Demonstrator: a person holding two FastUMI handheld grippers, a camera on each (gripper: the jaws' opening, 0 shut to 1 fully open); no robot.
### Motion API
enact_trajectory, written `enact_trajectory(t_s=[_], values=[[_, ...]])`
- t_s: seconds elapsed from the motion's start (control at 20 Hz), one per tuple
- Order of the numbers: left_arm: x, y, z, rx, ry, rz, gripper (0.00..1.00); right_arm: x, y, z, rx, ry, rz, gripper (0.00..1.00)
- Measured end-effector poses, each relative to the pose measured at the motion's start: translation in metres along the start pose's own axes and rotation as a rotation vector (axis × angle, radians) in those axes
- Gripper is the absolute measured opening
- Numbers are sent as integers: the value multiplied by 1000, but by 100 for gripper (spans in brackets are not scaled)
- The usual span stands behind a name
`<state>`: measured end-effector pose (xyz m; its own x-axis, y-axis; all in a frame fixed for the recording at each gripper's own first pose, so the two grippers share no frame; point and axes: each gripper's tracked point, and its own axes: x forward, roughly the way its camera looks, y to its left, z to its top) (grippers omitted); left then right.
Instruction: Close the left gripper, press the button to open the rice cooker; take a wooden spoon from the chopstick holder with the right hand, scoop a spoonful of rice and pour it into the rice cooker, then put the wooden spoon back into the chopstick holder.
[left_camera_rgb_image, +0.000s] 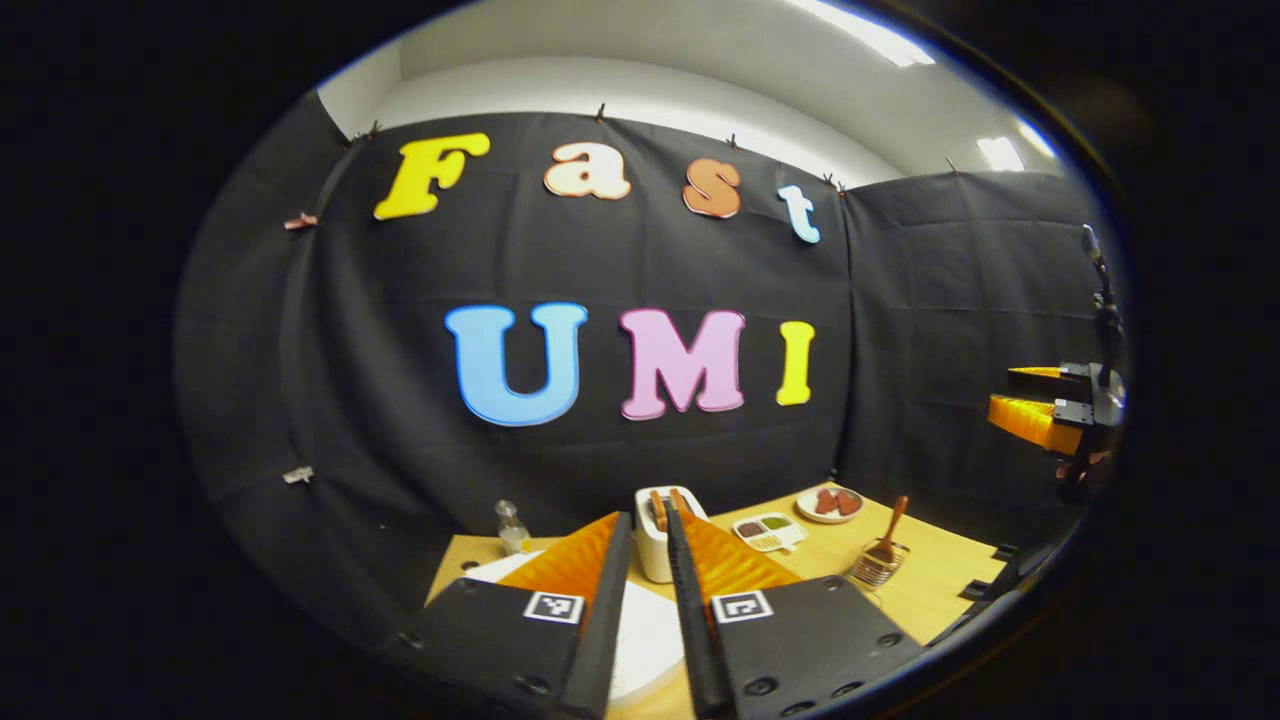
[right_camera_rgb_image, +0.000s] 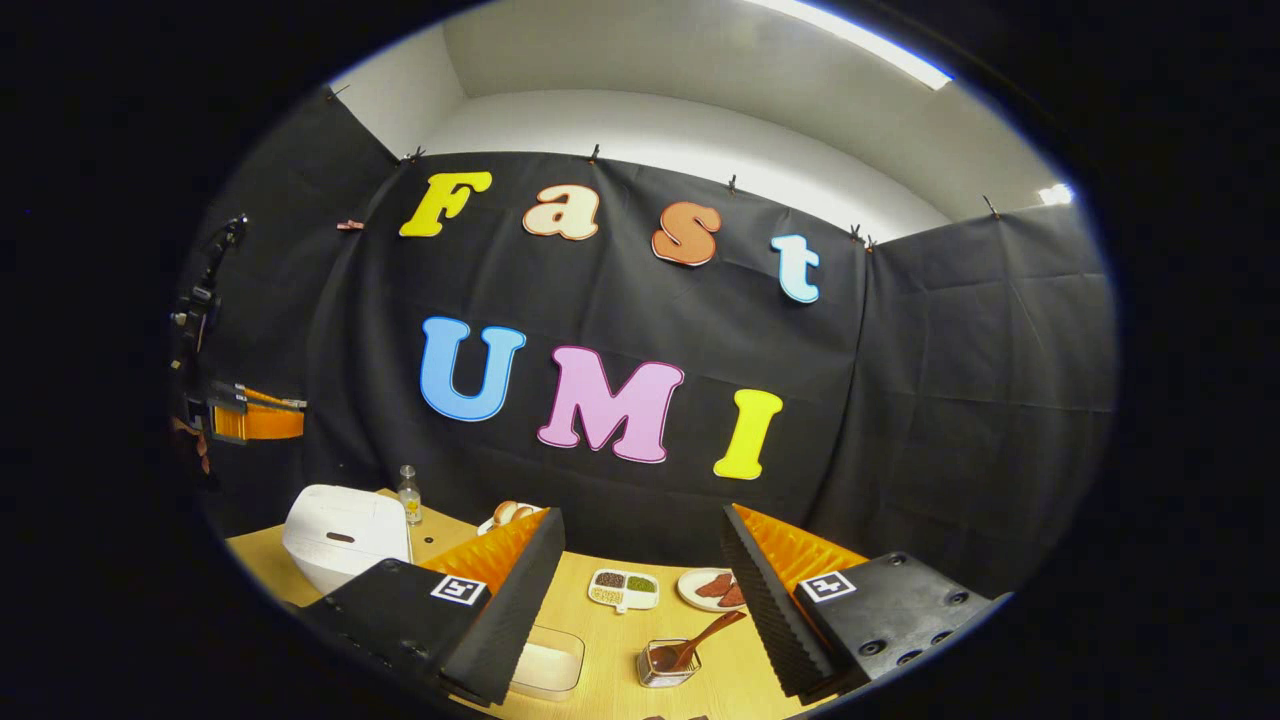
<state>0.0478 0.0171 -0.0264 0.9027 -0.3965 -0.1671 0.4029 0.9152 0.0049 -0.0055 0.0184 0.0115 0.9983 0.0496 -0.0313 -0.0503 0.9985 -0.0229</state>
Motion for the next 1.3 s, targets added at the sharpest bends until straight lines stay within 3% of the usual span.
enact_trajectory(t_s=[0.1,0.2,0.5,0.7,1.05,1.3], values=[[11,7,-18,-61,87,-89,14,0,-1,2,-7,1,-6,97],[26,31,-33,-63,160,-95,9,0,-3,2,-12,0,-15,97],[66,76,-105,9,428,-139,8,1,-6,-8,7,35,-48,98],[69,66,-157,50,620,-225,8,-4,-10,-14,4,46,-80,97],[72,66,-199,161,738,-250,8,-16,-20,-24,29,74,-129,98],[74,72,-197,183,713,-243,8,-19,-16,-25,23,83,-132,97]])
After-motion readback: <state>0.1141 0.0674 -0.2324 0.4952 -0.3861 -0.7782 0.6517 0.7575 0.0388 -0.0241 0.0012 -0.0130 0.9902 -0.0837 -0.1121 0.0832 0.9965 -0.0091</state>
